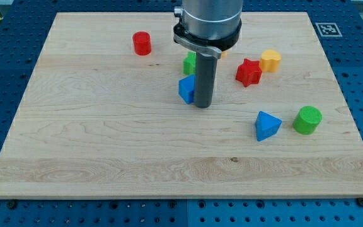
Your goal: Slightly push the blue cube to the left
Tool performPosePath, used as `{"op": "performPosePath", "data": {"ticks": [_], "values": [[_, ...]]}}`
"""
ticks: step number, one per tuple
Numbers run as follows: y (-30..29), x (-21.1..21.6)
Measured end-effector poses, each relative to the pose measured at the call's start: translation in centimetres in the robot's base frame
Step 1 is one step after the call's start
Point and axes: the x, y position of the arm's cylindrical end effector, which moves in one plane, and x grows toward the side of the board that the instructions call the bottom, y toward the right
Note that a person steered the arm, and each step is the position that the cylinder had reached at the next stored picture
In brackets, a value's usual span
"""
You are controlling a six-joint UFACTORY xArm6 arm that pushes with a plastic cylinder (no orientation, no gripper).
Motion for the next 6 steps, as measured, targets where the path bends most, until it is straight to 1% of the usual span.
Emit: {"op": "performPosePath", "data": {"ticks": [2, 5, 6], "values": [[1.8, -0.1], [-2.0, -0.4], [-0.8, -0.4]]}}
